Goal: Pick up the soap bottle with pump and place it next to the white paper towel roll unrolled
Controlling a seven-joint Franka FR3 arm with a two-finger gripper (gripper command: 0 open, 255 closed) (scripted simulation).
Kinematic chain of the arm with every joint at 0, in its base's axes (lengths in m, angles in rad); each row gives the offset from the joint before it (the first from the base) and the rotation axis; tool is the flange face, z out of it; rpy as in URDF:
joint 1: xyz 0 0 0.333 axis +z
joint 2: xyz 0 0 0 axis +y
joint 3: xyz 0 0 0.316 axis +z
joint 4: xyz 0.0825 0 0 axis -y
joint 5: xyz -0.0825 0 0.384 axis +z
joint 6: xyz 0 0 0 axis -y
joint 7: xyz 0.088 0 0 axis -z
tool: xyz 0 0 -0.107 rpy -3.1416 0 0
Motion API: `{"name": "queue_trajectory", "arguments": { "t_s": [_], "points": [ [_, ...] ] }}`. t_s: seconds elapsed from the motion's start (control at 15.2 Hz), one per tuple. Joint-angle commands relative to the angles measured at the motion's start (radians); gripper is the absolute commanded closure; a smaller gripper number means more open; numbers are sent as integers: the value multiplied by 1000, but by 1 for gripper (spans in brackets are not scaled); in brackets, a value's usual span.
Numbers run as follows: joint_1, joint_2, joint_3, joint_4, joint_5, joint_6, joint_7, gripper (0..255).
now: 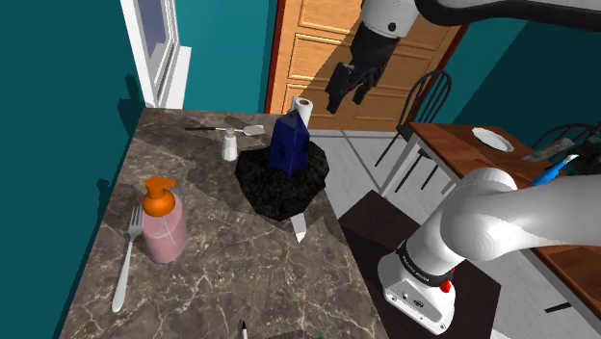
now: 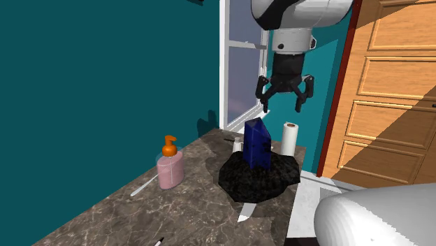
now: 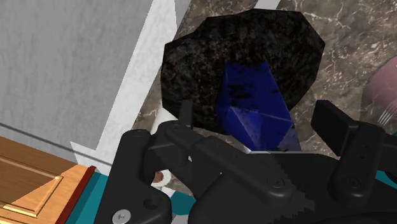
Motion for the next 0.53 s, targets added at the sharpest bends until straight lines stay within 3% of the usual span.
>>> {"name": "queue_trajectory", "arguments": {
  "t_s": [0.0,0.46],
  "points": [
    [10,26,44,-4,25,30,53,0],
    [37,151,205,-1,96,156,236,0]
  ]
}}
